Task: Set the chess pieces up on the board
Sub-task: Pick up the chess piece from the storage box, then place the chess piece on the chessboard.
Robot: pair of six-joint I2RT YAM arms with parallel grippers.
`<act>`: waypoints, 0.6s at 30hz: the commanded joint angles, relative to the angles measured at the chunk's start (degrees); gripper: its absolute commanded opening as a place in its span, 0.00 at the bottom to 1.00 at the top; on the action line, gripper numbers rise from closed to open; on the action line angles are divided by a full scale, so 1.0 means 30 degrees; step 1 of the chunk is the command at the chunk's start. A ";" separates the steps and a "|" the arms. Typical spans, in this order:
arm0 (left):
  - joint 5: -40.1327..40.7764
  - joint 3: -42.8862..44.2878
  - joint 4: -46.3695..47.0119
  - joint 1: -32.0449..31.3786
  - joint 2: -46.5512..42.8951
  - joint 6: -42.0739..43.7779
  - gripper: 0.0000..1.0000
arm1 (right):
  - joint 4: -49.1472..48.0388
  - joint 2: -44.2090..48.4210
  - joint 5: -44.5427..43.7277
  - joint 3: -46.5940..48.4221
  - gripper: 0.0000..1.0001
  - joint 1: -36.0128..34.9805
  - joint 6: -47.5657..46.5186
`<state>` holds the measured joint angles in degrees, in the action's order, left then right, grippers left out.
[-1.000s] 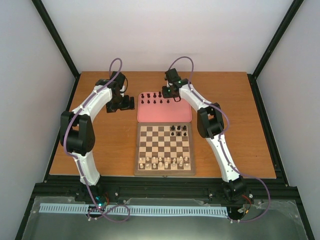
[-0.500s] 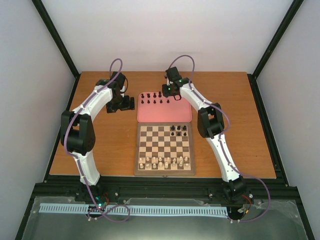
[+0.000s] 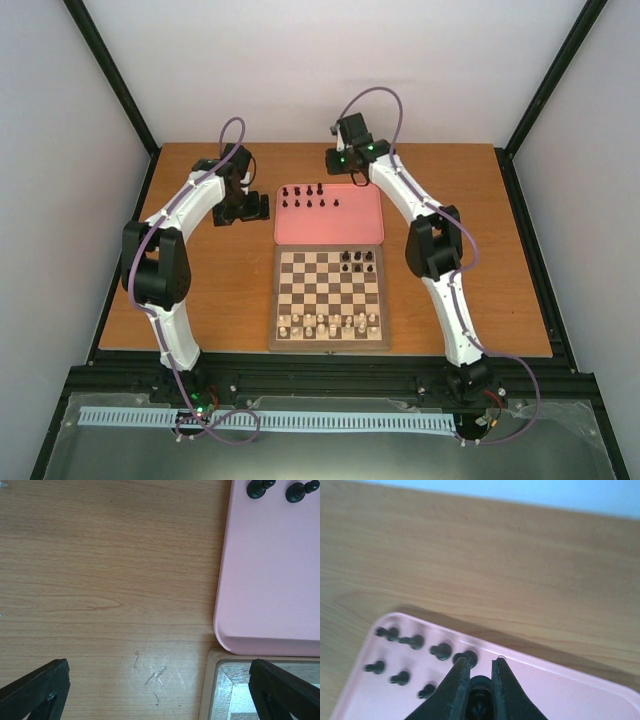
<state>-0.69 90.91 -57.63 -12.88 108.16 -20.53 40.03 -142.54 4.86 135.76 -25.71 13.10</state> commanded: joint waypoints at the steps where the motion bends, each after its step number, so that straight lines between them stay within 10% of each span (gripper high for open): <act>1: -0.0276 0.0662 -0.0018 -0.0012 -0.0043 0.0186 1.00 | -0.0289 0.3112 -0.0065 -0.0833 0.03 -0.0072 -0.0281; 18: -0.0359 0.0623 0.0085 -0.0010 -0.0574 0.0080 1.00 | -0.2431 1.3619 -0.0604 -1.8154 0.03 -0.4625 -0.1173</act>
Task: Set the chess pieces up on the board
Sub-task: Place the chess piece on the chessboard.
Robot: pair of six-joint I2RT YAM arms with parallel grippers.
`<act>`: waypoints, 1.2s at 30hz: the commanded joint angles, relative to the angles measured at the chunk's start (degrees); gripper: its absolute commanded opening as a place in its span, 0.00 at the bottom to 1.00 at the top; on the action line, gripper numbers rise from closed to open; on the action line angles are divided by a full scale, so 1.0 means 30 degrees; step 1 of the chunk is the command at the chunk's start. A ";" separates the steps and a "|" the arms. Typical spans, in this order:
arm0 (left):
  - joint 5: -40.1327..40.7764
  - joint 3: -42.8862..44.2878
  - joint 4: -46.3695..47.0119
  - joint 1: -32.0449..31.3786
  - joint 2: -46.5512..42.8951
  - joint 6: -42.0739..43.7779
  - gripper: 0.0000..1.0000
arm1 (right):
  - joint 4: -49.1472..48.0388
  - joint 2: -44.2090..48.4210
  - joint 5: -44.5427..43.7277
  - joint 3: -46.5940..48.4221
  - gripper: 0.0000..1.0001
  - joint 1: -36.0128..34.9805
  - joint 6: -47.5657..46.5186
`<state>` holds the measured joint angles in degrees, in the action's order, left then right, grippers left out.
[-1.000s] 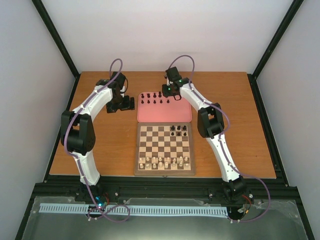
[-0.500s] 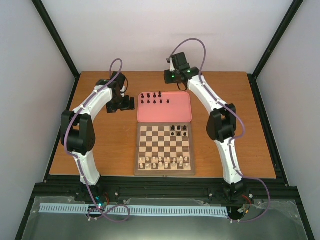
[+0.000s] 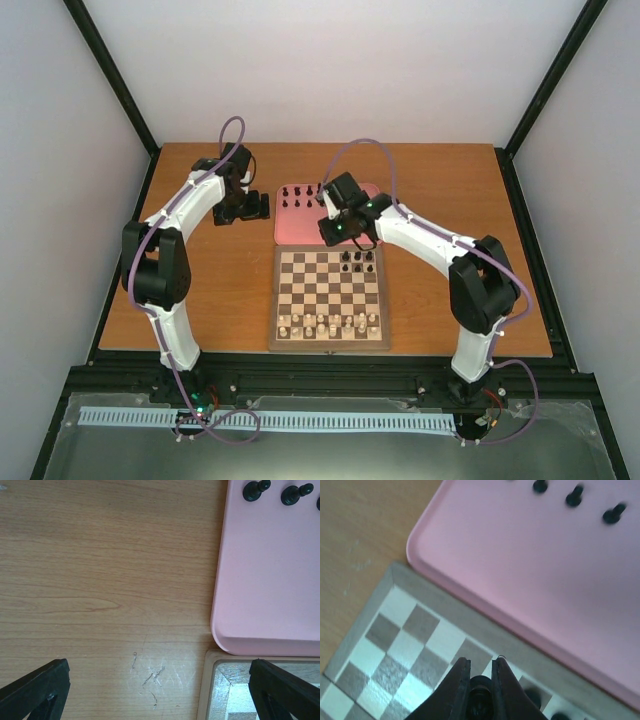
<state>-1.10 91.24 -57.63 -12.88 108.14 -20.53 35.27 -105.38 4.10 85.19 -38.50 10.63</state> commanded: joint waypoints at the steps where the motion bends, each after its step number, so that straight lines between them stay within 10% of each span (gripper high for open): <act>1: -0.0262 0.0475 0.0126 -0.0012 -0.0593 0.0052 1.00 | -0.0954 0.1330 -0.0371 -0.1659 0.03 -0.0472 -0.0272; 36: -0.0185 -0.0150 0.0361 -0.0012 -0.0976 0.0030 1.00 | -0.2677 -0.0014 0.0132 -0.3908 0.03 -0.0555 0.0370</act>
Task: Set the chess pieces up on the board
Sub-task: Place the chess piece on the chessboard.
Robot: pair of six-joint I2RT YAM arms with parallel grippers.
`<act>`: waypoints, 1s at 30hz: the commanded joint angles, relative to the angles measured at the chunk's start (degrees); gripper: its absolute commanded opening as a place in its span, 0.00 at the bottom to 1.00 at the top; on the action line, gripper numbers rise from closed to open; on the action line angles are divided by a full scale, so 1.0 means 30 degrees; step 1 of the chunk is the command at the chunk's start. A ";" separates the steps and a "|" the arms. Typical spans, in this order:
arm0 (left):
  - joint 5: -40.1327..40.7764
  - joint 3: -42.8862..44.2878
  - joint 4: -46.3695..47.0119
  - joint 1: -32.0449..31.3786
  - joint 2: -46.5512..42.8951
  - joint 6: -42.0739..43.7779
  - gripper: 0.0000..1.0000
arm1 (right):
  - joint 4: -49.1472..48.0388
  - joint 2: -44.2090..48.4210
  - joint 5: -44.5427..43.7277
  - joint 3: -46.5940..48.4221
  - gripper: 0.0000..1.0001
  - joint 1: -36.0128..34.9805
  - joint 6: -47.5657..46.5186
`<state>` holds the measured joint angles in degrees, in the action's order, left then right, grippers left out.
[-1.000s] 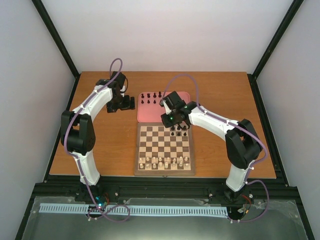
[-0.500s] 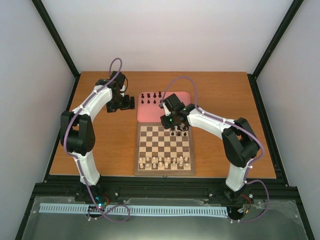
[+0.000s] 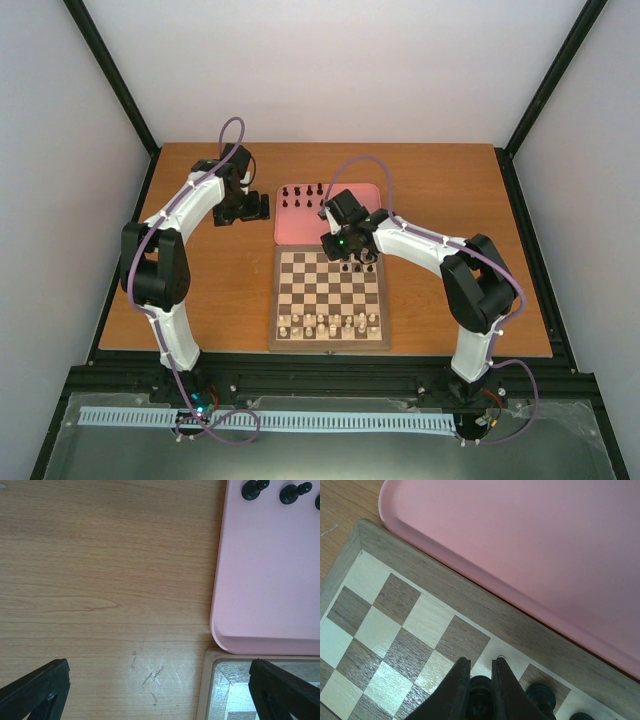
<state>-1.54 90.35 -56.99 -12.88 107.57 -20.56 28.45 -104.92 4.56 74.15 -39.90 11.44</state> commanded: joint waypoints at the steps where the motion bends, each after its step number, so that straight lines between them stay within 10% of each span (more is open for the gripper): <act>1: -0.0050 0.0148 0.0118 -0.0012 -0.0791 0.0053 1.00 | -0.0364 -0.0180 -0.0024 -0.0225 0.03 -0.0089 0.0110; 30: -0.0017 -0.0476 0.0308 -0.0012 -0.1630 0.0038 1.00 | 0.0096 -0.0020 -0.0497 0.0148 0.03 -0.0840 -0.0028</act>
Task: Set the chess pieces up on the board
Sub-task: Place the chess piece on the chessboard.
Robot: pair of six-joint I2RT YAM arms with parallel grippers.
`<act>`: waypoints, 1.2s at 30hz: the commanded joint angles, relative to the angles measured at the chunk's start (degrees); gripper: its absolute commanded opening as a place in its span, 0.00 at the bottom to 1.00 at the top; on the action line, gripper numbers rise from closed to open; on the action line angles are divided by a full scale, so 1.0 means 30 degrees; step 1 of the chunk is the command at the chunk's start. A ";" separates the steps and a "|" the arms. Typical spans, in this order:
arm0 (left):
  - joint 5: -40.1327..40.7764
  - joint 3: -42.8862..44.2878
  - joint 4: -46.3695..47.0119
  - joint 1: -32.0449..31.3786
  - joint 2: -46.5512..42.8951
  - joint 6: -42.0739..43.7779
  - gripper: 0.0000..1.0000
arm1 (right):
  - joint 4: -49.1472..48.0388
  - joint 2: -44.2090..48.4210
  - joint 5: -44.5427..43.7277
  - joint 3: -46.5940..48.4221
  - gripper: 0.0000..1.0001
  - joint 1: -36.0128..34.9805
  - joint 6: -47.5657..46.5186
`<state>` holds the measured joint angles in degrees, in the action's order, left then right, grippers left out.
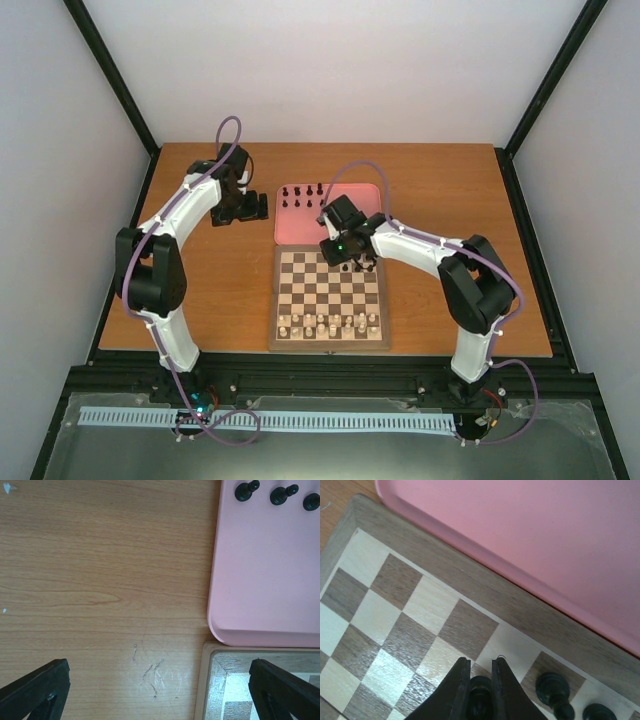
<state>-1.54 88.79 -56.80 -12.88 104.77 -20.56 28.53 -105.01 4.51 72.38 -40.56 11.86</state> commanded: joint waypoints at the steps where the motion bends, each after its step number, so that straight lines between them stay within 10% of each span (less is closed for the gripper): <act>1: -0.0014 0.0053 0.0274 -0.0012 -0.0704 0.0027 1.00 | 0.0131 -0.0092 -0.0567 0.0940 0.03 -0.0766 -0.0235; 36: -0.0058 -0.0260 0.0358 -0.0012 -0.0976 0.0091 1.00 | 0.0699 -0.2686 -0.1239 0.3411 0.04 -0.0983 -0.0232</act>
<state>-1.65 87.90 -56.45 -12.88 103.63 -20.56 31.40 -111.92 1.98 81.01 -43.18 11.60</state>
